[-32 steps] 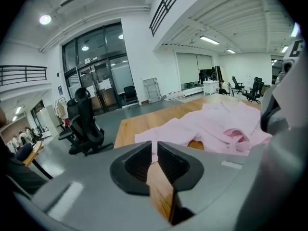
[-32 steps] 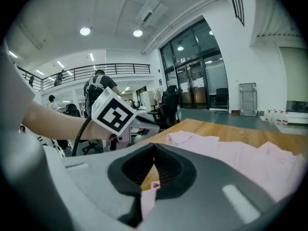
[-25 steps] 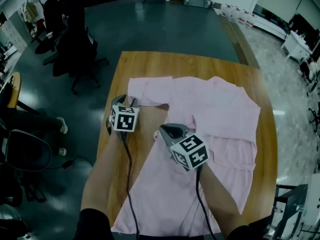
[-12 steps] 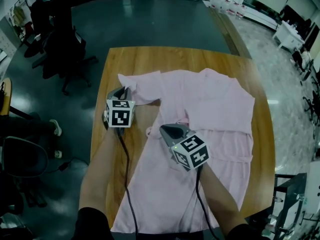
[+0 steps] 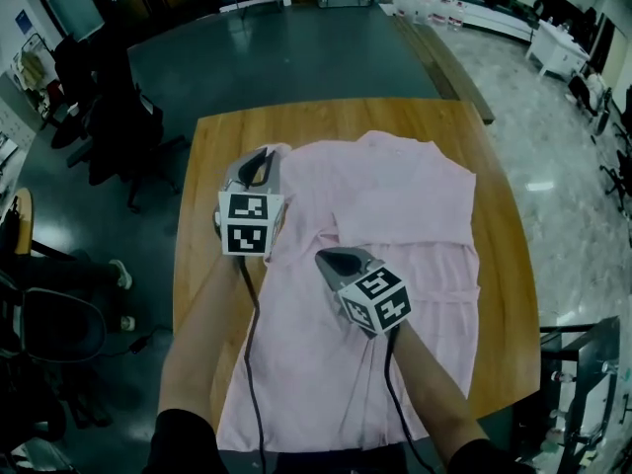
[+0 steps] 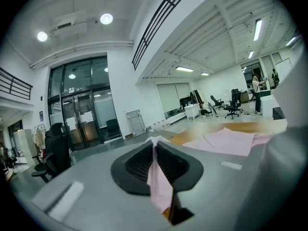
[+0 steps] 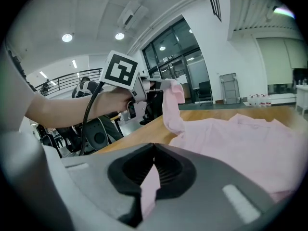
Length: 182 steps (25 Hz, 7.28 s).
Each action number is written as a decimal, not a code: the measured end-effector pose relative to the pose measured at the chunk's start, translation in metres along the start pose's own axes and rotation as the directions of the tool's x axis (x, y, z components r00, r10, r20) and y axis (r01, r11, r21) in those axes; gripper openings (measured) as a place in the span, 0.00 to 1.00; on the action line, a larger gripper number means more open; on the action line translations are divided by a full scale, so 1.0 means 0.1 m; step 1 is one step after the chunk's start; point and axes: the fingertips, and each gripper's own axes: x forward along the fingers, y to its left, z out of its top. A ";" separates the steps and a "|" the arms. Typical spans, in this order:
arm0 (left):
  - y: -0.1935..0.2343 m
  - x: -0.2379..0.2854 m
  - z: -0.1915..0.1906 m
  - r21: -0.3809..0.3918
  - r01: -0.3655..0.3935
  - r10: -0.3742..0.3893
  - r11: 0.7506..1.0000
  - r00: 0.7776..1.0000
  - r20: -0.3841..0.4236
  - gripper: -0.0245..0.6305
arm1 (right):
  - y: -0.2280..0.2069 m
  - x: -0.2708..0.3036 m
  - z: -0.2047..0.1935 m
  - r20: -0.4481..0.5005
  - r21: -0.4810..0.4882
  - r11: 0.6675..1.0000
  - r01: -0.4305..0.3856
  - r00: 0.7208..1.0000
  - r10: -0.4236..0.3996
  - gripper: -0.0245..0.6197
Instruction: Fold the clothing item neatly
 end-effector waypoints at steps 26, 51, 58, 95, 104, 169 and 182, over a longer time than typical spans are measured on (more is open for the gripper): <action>-3.02 -0.03 -0.71 0.214 0.571 -0.516 0.793 0.815 -0.264 0.32 | -1.68 -1.36 -0.38 -0.051 0.054 0.950 0.308 0.951 -0.305 0.05; -2.05 0.53 -1.32 -0.061 0.449 -0.435 0.892 0.809 -0.395 0.32 | -2.86 -0.53 -0.27 -0.268 -0.126 0.896 0.425 0.855 -0.443 0.06; -1.98 0.36 -1.28 -0.085 0.389 -0.389 0.917 0.828 -0.405 0.35 | -3.19 -1.06 -0.64 -0.326 -0.105 0.796 0.596 0.736 -0.594 0.16; -1.82 -4.29 -1.80 -0.186 0.252 -0.300 0.950 0.900 -0.315 0.05 | 1.40 -3.11 -1.52 0.069 0.126 0.845 0.520 0.845 -0.530 0.04; -1.37 -4.80 -2.54 -0.209 0.128 -0.207 0.970 0.885 -0.417 0.27 | 1.66 -3.51 -2.54 -0.062 0.153 0.809 0.567 0.823 -0.565 0.04; -1.66 -5.71 -3.18 -0.369 0.045 -0.286 0.928 0.723 -0.629 0.09 | 2.23 -4.30 -3.62 -0.099 0.046 0.929 0.367 0.927 -0.361 0.06; -1.81 -5.32 -1.46 -0.389 0.238 -0.375 0.890 0.867 -0.328 0.08 | 2.16 -4.35 -2.52 0.052 -0.020 0.931 0.364 0.931 -0.362 0.06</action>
